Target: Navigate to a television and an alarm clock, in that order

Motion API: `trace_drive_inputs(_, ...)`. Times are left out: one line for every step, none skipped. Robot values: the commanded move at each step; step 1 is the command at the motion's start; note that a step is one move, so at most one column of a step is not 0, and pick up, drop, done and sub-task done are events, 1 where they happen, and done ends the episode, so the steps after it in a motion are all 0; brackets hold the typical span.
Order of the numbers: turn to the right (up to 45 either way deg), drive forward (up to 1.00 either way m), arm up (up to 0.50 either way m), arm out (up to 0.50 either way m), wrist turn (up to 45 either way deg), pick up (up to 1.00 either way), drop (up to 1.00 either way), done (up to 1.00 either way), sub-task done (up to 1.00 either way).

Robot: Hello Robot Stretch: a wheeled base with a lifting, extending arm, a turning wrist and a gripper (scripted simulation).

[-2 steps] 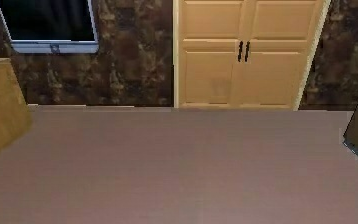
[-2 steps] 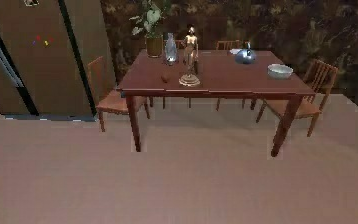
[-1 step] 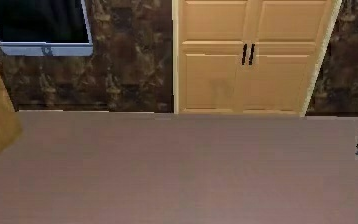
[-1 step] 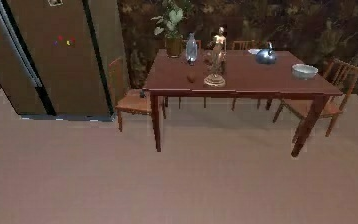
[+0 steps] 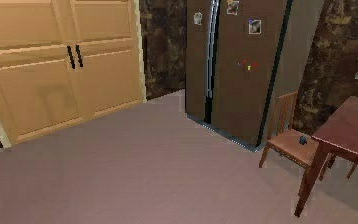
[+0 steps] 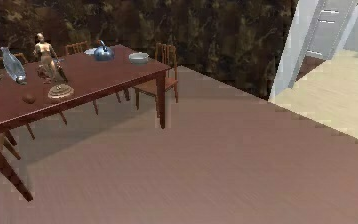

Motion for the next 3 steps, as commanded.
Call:
trace_drive_inputs(3.0, 0.00, 0.00, 0.00, 0.0, 0.00, 0.00, 0.00, 0.00)
trace_drive_inputs(0.0, 0.20, 0.00, 0.00, 0.0, 0.00, 0.00, 0.00, 0.00)
trace_drive_inputs(-45.0, 0.00, 0.00, 0.00, 0.0, 0.00, 0.00, 0.00, 0.00)
